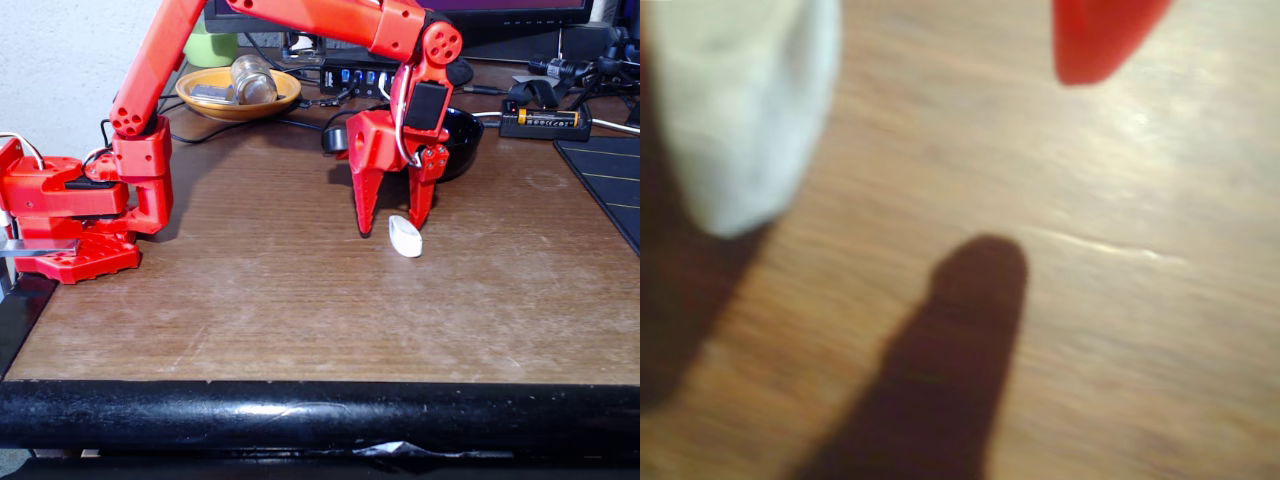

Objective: Ramasse la gomme et mets-la dans le bol.

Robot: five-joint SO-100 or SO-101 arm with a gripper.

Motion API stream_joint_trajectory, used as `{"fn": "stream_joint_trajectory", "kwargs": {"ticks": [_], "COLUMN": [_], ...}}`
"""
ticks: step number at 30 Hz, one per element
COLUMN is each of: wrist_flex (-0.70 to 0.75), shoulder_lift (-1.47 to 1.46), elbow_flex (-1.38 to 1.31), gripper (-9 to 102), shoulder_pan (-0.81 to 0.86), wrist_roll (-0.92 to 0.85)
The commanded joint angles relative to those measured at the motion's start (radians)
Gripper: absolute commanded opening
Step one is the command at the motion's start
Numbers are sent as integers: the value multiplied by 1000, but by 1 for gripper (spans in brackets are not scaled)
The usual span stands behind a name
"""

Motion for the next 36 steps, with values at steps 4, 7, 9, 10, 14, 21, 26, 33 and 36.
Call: {"fn": "stream_joint_trajectory", "kwargs": {"ticks": [4,7,9,10,14,21,26,33,36], "wrist_flex": [17,14,6,-6,-48,-95,-147,-170,-178], "shoulder_lift": [-17,-31,-28,-25,-40,-44,-41,213,456], "elbow_flex": [-127,-127,-109,-94,-54,9,71,207,330], "gripper": [23,23,23,23,23,21,-6,-6,-6], "shoulder_pan": [-2,-2,-3,0,9,9,21,11,-34], "wrist_roll": [17,21,21,20,15,15,11,41,54]}}
